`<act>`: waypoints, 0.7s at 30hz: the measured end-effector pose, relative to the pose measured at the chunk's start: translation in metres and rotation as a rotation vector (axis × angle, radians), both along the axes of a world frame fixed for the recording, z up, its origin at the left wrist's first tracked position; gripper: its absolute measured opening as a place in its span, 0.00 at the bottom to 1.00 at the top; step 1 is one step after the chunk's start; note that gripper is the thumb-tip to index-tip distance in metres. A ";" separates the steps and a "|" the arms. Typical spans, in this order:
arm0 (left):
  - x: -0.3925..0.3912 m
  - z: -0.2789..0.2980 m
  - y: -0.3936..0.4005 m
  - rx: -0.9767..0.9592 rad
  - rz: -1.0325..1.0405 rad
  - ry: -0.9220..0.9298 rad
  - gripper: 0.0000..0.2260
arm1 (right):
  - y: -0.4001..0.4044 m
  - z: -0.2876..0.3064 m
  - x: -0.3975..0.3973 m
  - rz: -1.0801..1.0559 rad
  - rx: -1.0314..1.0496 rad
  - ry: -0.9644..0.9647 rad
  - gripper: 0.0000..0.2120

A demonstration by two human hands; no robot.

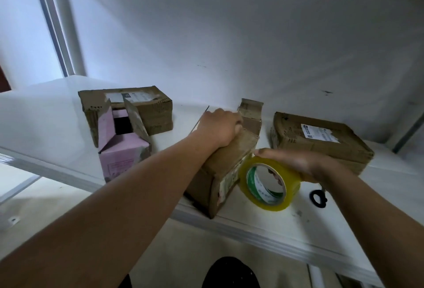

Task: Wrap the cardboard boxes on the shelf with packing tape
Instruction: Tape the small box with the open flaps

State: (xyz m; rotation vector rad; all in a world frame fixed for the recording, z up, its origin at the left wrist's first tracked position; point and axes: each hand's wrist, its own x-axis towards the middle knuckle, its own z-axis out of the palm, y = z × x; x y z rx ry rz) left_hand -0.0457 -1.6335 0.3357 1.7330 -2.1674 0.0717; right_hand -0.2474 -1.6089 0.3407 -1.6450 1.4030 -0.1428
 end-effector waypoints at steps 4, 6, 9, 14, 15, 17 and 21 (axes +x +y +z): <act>0.001 0.001 -0.006 0.211 -0.004 0.133 0.15 | 0.001 -0.003 0.007 -0.024 -0.003 -0.015 0.28; -0.005 0.000 -0.011 0.273 0.071 0.211 0.16 | 0.001 -0.004 0.008 -0.036 -0.018 0.009 0.28; -0.014 0.003 -0.019 0.308 0.180 0.338 0.15 | 0.004 -0.004 0.007 -0.052 -0.034 0.033 0.31; -0.017 0.005 -0.017 0.245 0.267 0.406 0.09 | 0.008 -0.004 0.006 -0.071 -0.069 0.040 0.32; -0.019 0.005 -0.011 0.199 0.251 0.362 0.11 | 0.009 -0.005 0.006 -0.071 -0.073 0.044 0.32; -0.021 0.006 -0.002 0.143 0.221 0.178 0.21 | 0.011 -0.005 0.006 -0.057 -0.078 0.043 0.32; -0.014 0.011 0.020 0.459 0.046 -0.154 0.37 | 0.013 -0.006 0.005 -0.062 -0.089 -0.007 0.38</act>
